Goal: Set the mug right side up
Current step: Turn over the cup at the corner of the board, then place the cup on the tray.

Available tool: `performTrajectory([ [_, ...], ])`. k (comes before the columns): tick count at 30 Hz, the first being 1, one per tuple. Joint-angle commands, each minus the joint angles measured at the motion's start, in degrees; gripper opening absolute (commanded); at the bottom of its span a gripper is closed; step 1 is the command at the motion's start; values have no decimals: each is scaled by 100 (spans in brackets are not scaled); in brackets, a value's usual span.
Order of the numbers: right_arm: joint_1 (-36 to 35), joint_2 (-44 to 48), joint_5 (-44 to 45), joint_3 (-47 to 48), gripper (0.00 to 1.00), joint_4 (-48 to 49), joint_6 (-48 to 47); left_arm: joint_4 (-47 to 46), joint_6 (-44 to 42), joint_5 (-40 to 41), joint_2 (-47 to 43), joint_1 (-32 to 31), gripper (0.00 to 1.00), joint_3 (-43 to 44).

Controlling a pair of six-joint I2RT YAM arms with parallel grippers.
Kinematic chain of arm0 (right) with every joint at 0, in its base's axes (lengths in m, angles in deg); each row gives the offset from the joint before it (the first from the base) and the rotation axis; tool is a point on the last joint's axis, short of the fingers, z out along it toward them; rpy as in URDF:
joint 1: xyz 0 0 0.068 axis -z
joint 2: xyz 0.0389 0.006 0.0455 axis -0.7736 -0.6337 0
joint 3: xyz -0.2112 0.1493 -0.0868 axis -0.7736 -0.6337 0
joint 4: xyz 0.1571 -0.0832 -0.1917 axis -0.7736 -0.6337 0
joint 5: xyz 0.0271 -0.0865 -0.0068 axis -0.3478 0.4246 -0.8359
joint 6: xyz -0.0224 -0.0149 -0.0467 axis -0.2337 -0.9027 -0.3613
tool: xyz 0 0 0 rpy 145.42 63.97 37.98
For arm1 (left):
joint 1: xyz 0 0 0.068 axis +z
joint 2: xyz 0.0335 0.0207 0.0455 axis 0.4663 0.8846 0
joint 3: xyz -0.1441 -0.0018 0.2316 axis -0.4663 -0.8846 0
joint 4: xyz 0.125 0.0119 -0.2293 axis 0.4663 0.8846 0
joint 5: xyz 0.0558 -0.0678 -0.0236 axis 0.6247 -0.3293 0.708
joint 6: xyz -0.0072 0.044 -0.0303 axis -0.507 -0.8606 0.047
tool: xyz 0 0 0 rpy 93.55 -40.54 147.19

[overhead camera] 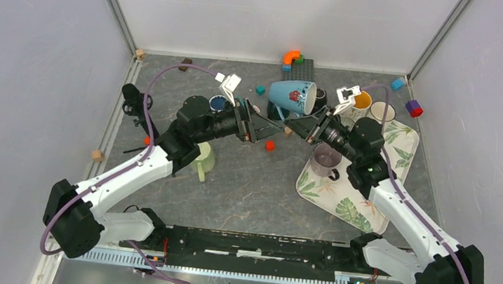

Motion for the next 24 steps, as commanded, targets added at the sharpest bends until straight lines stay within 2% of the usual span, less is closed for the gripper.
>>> performTrajectory([
  [1, 11, 329, 1106, 666, 0, -978, -1047, 644, -627, 190, -331, -7, 100, 251],
  [5, 16, 380, 2003, 963, 0, -1789, -1529, 1125, -823, 132, -464, -9, 100, 306],
  [14, 222, 244, 3676, 1657, 0, -3179, -2194, 1349, -920, -474, -388, -15, 100, 185],
  [24, 1952, 40, 3661, 1909, 0, -3947, -2463, 1516, -1077, -1140, 179, -22, 100, 468],
])
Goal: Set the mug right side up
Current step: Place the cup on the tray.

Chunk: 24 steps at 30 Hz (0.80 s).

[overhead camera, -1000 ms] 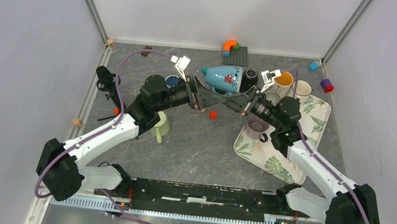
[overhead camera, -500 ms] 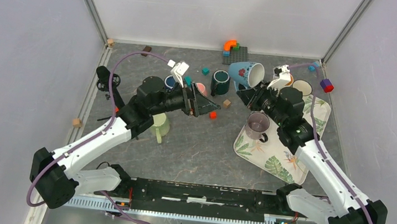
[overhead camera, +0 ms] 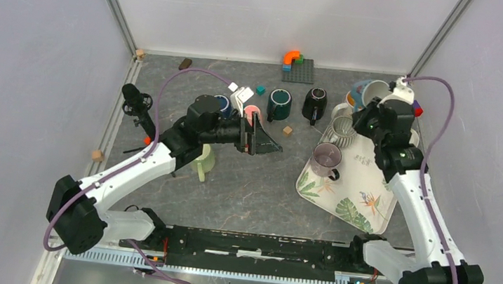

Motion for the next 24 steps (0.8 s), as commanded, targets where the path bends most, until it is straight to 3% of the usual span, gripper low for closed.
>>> performTrajectory([
  [1, 689, -76, 371, 439, 0, -87, -335, 83, -353, -459, 134, -22, 100, 312],
  [13, 2553, -526, -156, 270, 0, -355, -510, 570, -662, -725, 218, -22, 100, 340],
  [24, 2976, -1377, -206, -71, 0, -117, -652, 708, -771, -731, 158, -22, 100, 344],
])
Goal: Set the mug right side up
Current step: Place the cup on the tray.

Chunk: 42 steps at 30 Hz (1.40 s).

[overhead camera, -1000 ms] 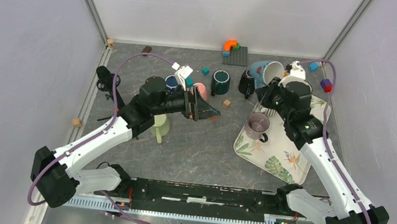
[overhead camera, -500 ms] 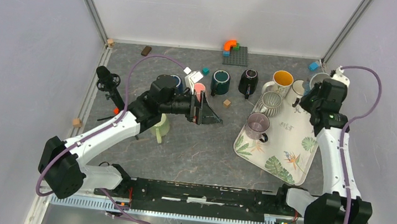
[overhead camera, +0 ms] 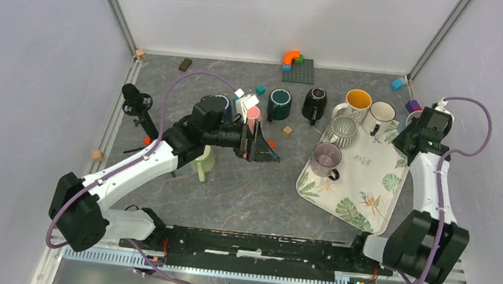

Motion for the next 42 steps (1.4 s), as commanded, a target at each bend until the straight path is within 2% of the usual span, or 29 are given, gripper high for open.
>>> performTrajectory([
  [1, 21, -353, -87, -59, 0, 648, -88, 15, -289, -147, -78, -17, 100, 236],
  [11, 33, -1181, 224, 69, 0, 832, -79, 70, -313, -130, -99, -17, 100, 237],
  [26, 32, -1752, 623, -57, 0, 1023, -481, 88, -347, -208, -65, -13, 100, 219],
  [34, 29, -2134, 479, 158, 6, 1056, -581, 82, -328, -238, 0, -18, 100, 219],
  [42, -14, -2296, 400, 397, 18, 1050, -664, 79, -318, -270, 43, -17, 100, 211],
])
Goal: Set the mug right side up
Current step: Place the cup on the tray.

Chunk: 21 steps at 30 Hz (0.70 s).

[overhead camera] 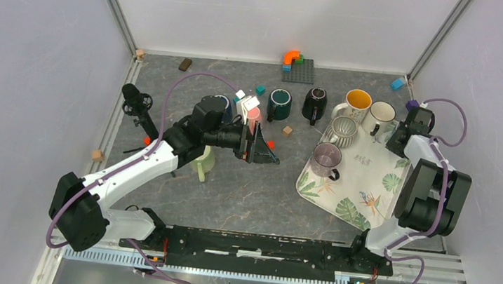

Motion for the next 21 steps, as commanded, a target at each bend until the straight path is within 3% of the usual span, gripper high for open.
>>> performTrajectory([
  [1, -40, -148, -41, 367, 18, 135, -119, 6, -253, -156, 41, -17, 100, 211],
  [10, -169, -121, 10, 474, 32, -11, -174, 2, -230, -216, 122, -19, 100, 202],
  [21, -164, 359, 351, 319, 65, -163, -247, 4, -241, -220, 158, -17, 100, 184],
])
